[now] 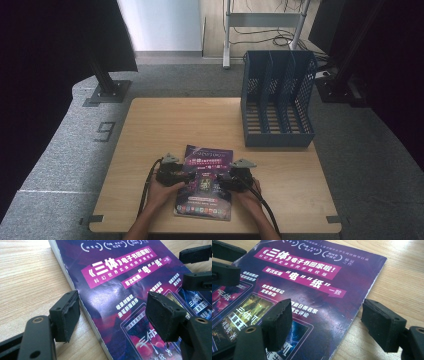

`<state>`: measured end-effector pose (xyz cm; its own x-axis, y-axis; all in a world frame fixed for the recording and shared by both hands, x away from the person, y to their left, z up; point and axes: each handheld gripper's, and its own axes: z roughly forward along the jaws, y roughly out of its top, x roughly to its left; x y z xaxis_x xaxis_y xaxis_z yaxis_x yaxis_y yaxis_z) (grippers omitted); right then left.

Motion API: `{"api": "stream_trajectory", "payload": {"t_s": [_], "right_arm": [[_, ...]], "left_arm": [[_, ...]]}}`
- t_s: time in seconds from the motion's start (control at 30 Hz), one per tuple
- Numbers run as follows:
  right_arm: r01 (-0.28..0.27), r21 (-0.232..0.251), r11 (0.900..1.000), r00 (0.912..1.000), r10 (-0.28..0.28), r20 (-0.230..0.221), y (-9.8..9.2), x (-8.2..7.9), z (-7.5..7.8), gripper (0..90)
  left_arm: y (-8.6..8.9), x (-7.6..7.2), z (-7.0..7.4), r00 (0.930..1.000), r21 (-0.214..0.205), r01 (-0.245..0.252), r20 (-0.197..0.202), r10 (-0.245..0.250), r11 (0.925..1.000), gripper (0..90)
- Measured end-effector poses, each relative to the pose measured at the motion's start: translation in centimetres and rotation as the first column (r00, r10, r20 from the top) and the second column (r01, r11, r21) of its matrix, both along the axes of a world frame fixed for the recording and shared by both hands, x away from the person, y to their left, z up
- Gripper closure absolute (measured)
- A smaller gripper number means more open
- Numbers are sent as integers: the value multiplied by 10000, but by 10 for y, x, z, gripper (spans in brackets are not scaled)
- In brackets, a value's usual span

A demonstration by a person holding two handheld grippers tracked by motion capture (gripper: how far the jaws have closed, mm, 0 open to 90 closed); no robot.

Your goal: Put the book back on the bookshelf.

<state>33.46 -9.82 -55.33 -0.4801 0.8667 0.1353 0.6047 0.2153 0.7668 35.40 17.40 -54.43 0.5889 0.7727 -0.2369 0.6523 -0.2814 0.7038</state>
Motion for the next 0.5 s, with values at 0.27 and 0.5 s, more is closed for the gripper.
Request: {"api": "stream_trajectory", "payload": {"t_s": [0.27, 0.5], "right_arm": [[29, -29, 10000, 10000, -29, 1, 0, 0, 0, 234], [59, -65, 10000, 10000, -59, 11, 0, 0, 0, 233]], "left_arm": [[2, 1, 0, 9998, -476, -34, -185, 26, 9989, 302], [6, 0, 2, 9994, -1039, -116, -340, 81, 9945, 326]]}}
